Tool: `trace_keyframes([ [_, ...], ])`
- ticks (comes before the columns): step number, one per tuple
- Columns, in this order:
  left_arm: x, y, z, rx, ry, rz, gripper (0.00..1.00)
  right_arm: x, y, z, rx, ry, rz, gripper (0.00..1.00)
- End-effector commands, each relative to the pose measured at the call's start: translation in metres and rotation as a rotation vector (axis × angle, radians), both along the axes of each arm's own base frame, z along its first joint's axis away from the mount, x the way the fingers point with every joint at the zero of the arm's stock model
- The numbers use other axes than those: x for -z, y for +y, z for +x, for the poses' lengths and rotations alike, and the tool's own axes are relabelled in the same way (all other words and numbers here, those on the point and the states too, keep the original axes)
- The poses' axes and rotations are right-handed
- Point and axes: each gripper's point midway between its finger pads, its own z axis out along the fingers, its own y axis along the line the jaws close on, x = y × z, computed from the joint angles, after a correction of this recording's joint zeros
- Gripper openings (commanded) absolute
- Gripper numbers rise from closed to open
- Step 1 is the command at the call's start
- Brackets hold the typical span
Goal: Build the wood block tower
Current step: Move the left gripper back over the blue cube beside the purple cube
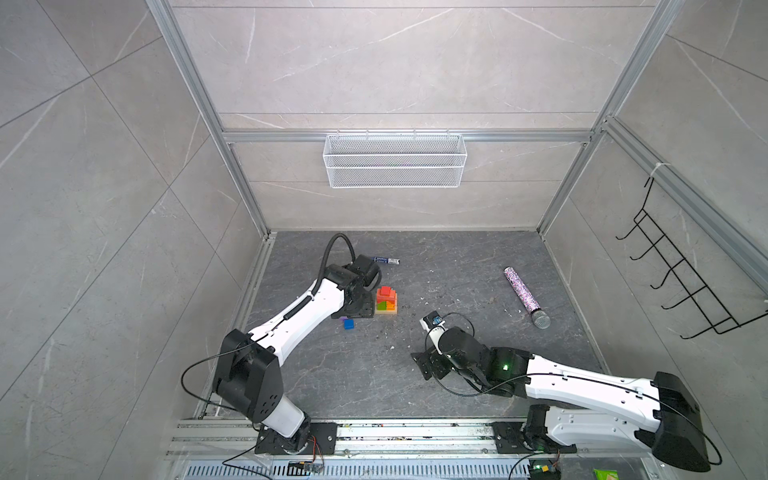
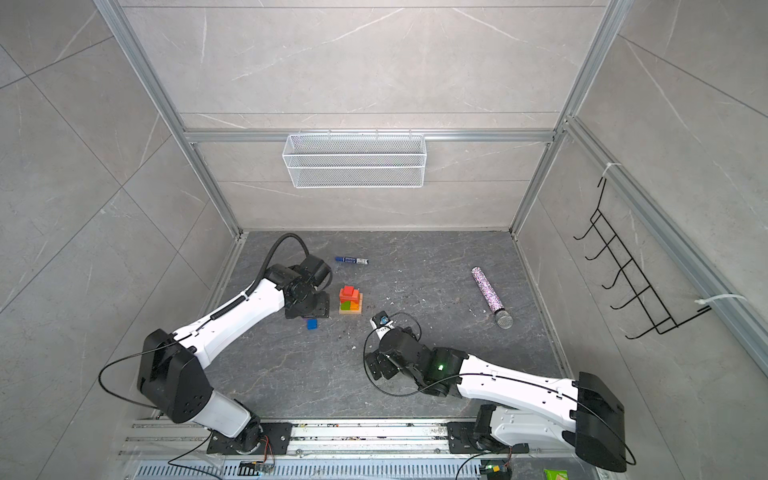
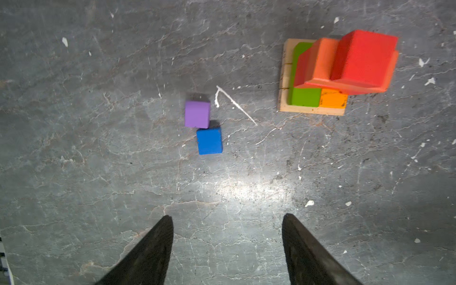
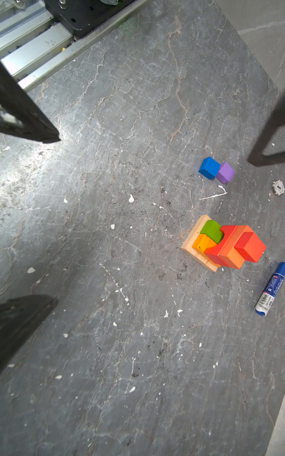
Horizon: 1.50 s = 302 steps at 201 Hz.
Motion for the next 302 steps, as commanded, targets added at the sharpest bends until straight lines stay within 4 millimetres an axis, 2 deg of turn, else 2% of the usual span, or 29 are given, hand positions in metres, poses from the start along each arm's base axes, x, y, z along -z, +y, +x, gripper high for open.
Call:
trace_keyframes([
  [1, 0.002, 0.005, -0.003, -0.071, -0.034, -0.079, 0.72, -0.013, 0.012, 0.002, -0.021, -0.019, 0.026, 0.97],
  [49, 0.038, 0.014, -0.014, -0.097, 0.047, -0.068, 0.72, -0.013, 0.018, 0.003, -0.027, -0.014, 0.021, 0.97],
  [81, 0.048, 0.012, -0.007, -0.102, 0.054, -0.067, 0.84, -0.015, 0.021, 0.003, -0.034, -0.017, 0.015, 0.97],
  [106, 0.056, 0.010, -0.001, -0.111, 0.063, -0.087, 0.99, -0.017, 0.022, 0.004, -0.035, -0.019, 0.013, 0.97],
  [152, 0.067, 0.013, 0.011, -0.123, 0.076, -0.107, 1.00, -0.019, 0.017, 0.003, -0.028, -0.027, 0.003, 0.96],
  [165, 0.072, 0.015, 0.014, -0.128, 0.080, -0.112, 0.98, -0.019, 0.016, 0.003, -0.026, -0.027, 0.002, 0.97],
  [187, 0.078, 0.016, 0.019, -0.136, 0.094, -0.125, 0.89, -0.019, 0.015, 0.003, -0.024, -0.028, 0.000, 0.97],
  [235, 0.091, 0.015, 0.029, -0.126, 0.121, -0.112, 0.81, -0.018, 0.016, 0.003, -0.024, -0.026, -0.002, 0.96],
  [271, 0.097, 0.014, 0.034, -0.112, 0.137, -0.097, 0.70, -0.016, 0.014, 0.001, -0.022, -0.023, -0.007, 0.96],
  [302, 0.100, 0.016, 0.037, -0.110, 0.142, -0.084, 0.67, -0.016, 0.013, 0.001, -0.020, -0.023, -0.006, 0.96],
])
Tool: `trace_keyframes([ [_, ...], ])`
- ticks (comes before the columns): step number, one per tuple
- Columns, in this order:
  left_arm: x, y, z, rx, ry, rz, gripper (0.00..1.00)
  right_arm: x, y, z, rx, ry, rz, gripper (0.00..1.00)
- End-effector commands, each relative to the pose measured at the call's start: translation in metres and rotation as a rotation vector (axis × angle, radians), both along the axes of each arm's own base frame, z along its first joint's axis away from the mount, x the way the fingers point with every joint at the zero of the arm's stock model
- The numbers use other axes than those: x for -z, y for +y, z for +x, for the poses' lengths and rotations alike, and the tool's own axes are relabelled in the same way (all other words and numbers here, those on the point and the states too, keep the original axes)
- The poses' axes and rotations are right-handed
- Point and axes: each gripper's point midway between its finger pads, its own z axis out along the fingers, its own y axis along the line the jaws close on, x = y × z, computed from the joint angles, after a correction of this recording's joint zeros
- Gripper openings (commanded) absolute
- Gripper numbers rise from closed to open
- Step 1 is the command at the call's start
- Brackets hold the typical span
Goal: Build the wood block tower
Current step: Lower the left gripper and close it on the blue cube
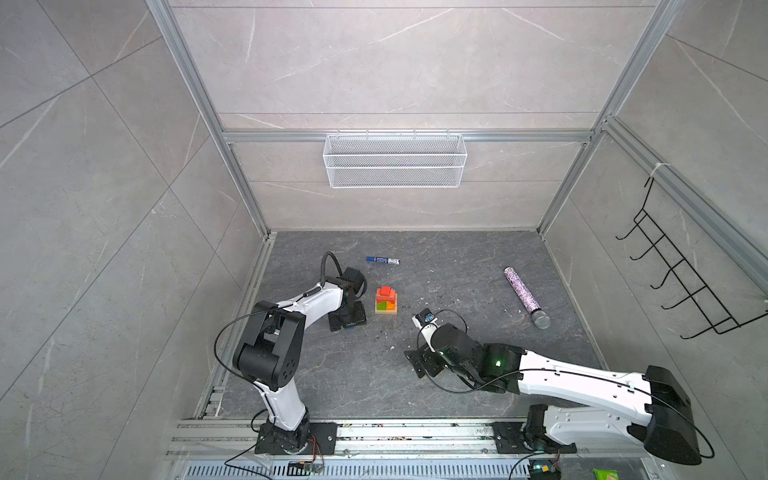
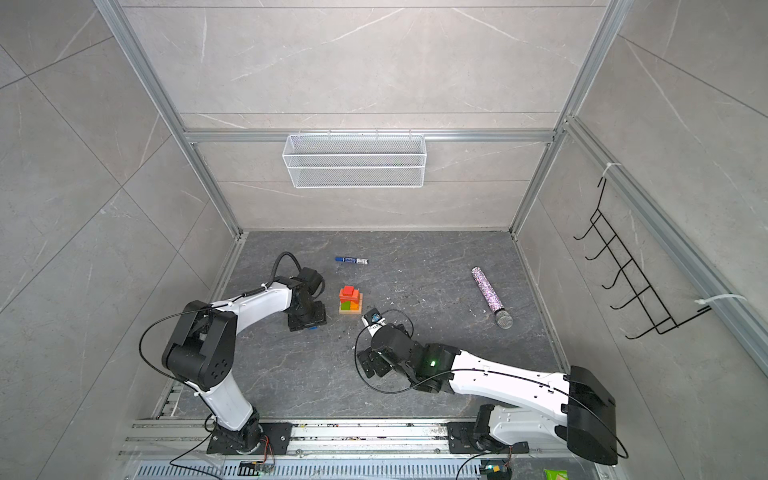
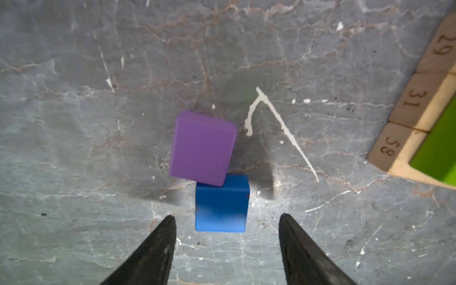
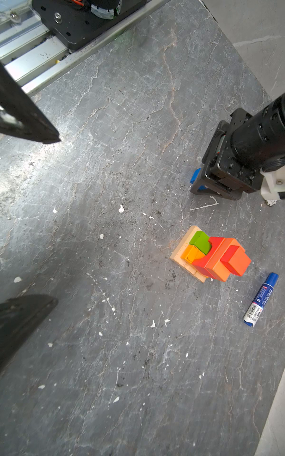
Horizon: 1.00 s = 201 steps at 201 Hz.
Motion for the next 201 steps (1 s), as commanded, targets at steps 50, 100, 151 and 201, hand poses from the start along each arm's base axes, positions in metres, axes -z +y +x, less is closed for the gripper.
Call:
trace_keyframes([
  [50, 0.001, 0.003, 0.012, 0.025, 0.009, 0.021, 0.64, -0.010, -0.004, -0.001, 0.006, -0.023, -0.008, 0.96],
  [100, 0.006, 0.005, 0.013, 0.025, 0.019, 0.025, 0.60, -0.009, -0.004, -0.001, 0.007, -0.021, -0.007, 0.96],
  [151, 0.006, 0.006, 0.012, 0.025, 0.021, 0.024, 0.55, -0.008, -0.003, -0.001, 0.008, -0.022, -0.010, 0.95],
  [201, 0.006, 0.004, 0.014, 0.028, 0.026, 0.020, 0.41, -0.011, -0.004, -0.001, 0.008, -0.029, -0.014, 0.95],
])
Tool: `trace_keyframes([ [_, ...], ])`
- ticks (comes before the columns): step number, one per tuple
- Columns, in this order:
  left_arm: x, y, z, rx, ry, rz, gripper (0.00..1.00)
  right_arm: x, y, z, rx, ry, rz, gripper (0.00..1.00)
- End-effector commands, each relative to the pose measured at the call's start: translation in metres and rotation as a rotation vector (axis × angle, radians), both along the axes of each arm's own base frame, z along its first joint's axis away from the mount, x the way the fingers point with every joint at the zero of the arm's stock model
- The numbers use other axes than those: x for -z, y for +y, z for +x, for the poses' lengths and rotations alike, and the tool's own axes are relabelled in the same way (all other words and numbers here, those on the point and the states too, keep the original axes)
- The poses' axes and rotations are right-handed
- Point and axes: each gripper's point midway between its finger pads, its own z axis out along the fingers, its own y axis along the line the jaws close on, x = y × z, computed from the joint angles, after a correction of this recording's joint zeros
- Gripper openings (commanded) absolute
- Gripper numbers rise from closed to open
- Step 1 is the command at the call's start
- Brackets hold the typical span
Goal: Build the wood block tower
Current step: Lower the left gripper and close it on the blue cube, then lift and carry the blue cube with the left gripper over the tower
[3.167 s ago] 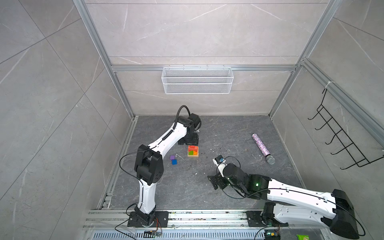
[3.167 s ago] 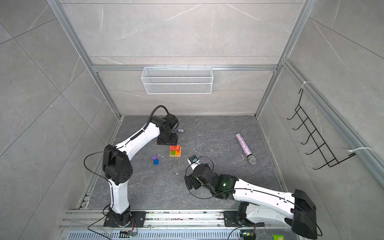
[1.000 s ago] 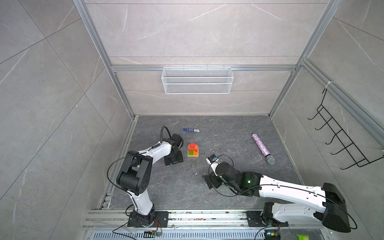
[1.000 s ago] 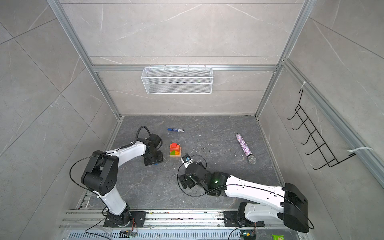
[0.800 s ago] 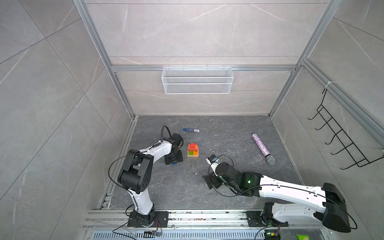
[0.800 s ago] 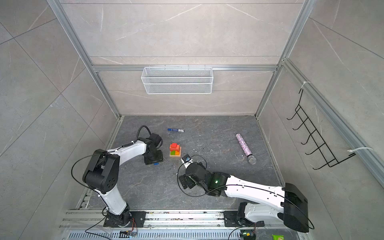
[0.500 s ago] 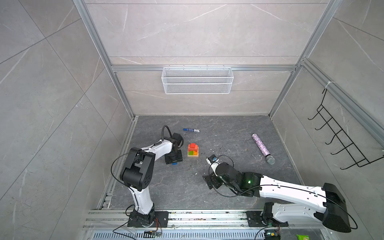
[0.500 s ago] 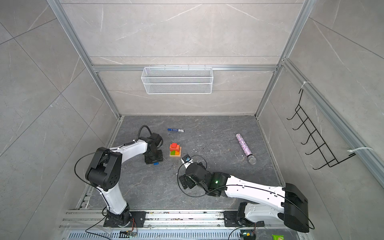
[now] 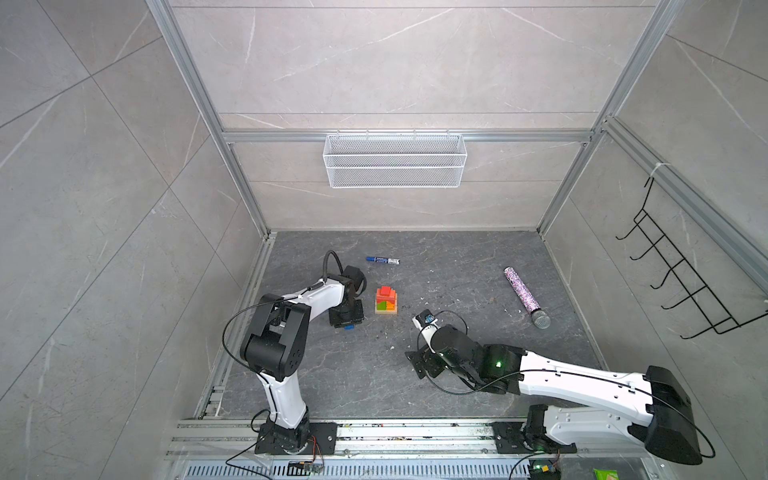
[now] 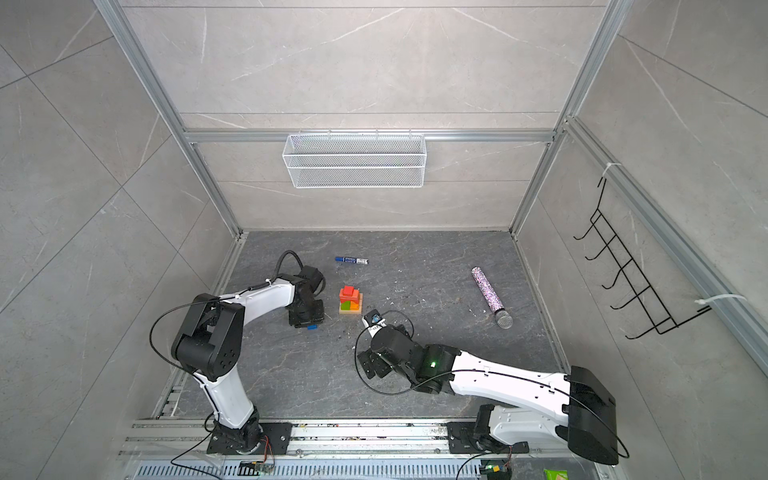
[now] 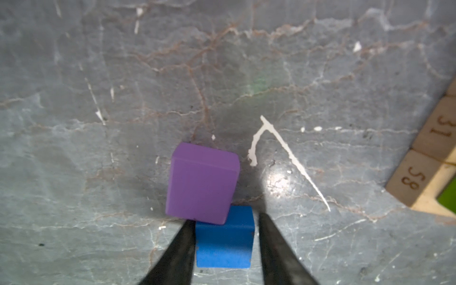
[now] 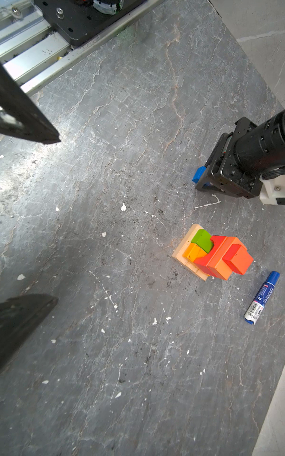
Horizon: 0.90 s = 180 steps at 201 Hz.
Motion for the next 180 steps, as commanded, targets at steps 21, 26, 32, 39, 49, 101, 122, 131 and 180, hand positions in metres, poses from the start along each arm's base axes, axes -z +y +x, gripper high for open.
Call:
trace_keyframes([
  [21, -0.008, 0.001, 0.004, 0.009, -0.007, -0.002, 0.40, -0.013, -0.002, 0.001, 0.006, -0.024, -0.001, 0.95],
  [26, -0.009, 0.000, 0.003, 0.009, -0.009, -0.005, 0.39, -0.012, -0.002, 0.000, 0.004, -0.023, -0.003, 0.95],
  [32, -0.010, 0.000, 0.003, 0.009, -0.011, -0.008, 0.38, -0.012, -0.002, 0.000, 0.005, -0.021, -0.002, 0.95],
  [39, -0.012, 0.000, 0.003, 0.009, -0.015, -0.013, 0.36, -0.012, -0.002, 0.000, 0.002, -0.021, -0.004, 0.95],
  [49, -0.014, -0.001, 0.002, 0.009, -0.018, -0.020, 0.33, -0.011, -0.001, 0.000, 0.003, -0.021, -0.004, 0.95],
  [101, -0.026, -0.010, -0.001, 0.018, -0.036, -0.079, 0.27, -0.012, 0.001, 0.001, 0.002, -0.024, -0.004, 0.95],
  [122, -0.030, -0.014, -0.002, 0.024, -0.041, -0.104, 0.26, -0.012, 0.001, 0.001, 0.001, -0.024, -0.004, 0.95],
  [131, -0.032, -0.015, -0.003, 0.027, -0.043, -0.113, 0.25, -0.011, 0.001, 0.001, 0.001, -0.023, -0.004, 0.95],
  [180, -0.056, -0.024, -0.002, 0.068, -0.102, -0.163, 0.26, -0.012, -0.001, 0.003, 0.019, -0.033, -0.001, 0.95],
])
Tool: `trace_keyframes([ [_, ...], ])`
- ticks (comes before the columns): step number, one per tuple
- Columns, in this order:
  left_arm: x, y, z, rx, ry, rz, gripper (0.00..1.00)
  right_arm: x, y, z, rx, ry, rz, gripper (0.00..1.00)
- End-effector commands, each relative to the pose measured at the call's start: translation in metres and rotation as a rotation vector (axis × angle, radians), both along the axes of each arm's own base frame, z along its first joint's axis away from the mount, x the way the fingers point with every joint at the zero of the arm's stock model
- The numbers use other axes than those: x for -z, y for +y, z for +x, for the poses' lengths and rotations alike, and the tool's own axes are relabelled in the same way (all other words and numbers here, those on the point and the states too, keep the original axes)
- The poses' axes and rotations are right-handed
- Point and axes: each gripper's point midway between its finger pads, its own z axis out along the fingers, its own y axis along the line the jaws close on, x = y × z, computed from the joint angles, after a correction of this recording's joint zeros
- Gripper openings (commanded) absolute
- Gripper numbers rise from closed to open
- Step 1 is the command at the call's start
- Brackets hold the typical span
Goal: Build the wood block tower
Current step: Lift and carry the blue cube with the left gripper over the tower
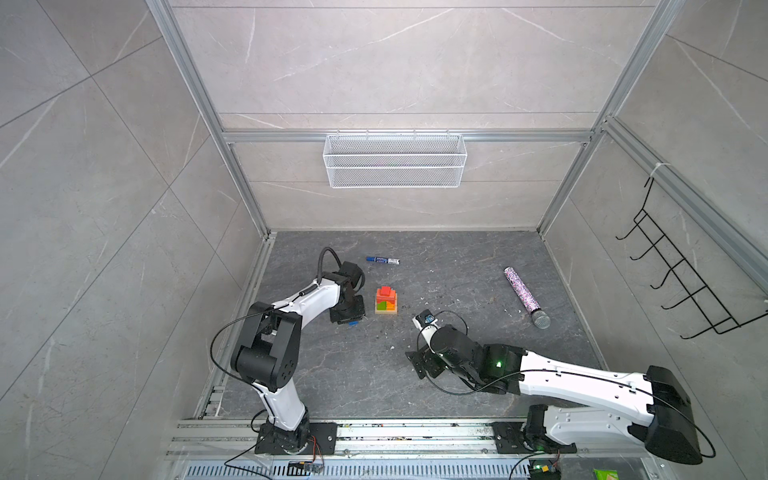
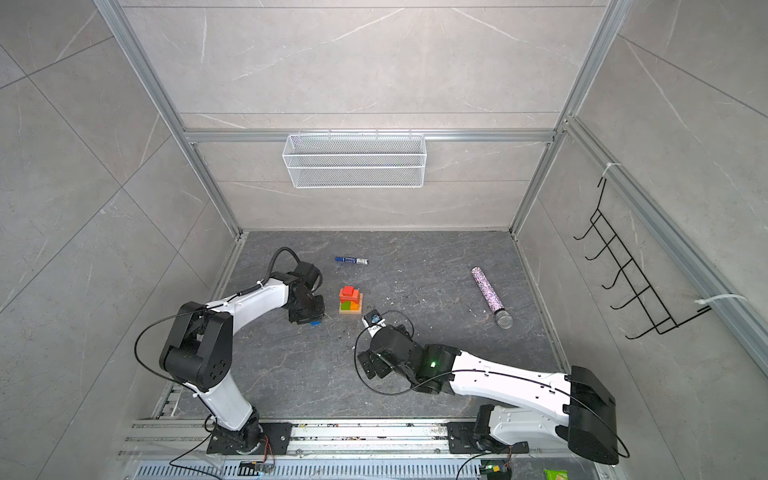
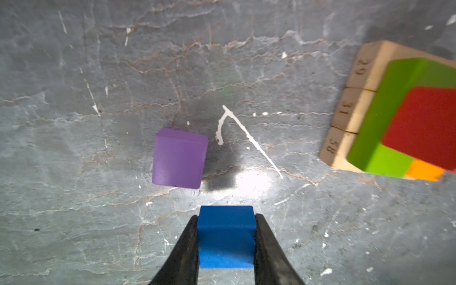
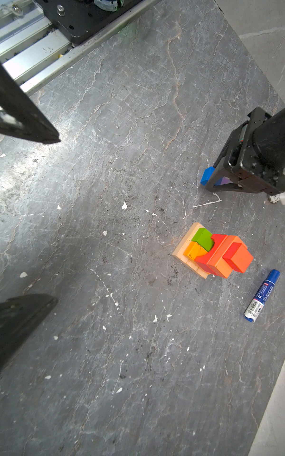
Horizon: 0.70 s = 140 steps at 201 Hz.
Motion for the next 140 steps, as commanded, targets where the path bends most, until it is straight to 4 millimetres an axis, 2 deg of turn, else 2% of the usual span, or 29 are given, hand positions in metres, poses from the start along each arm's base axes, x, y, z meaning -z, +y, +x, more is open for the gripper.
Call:
trace_keyframes([
  [1, -0.025, -0.007, -0.002, 0.043, -0.048, -0.049, 0.26, -0.011, 0.000, 0.003, 0.015, -0.029, 0.011, 0.95],
  [62, -0.065, -0.023, 0.002, 0.102, -0.137, -0.116, 0.26, -0.014, -0.001, 0.001, 0.017, -0.033, 0.041, 0.95],
  [140, -0.101, -0.036, 0.009, 0.167, -0.186, -0.130, 0.28, -0.023, -0.008, 0.003, 0.049, -0.082, 0.100, 0.96],
])
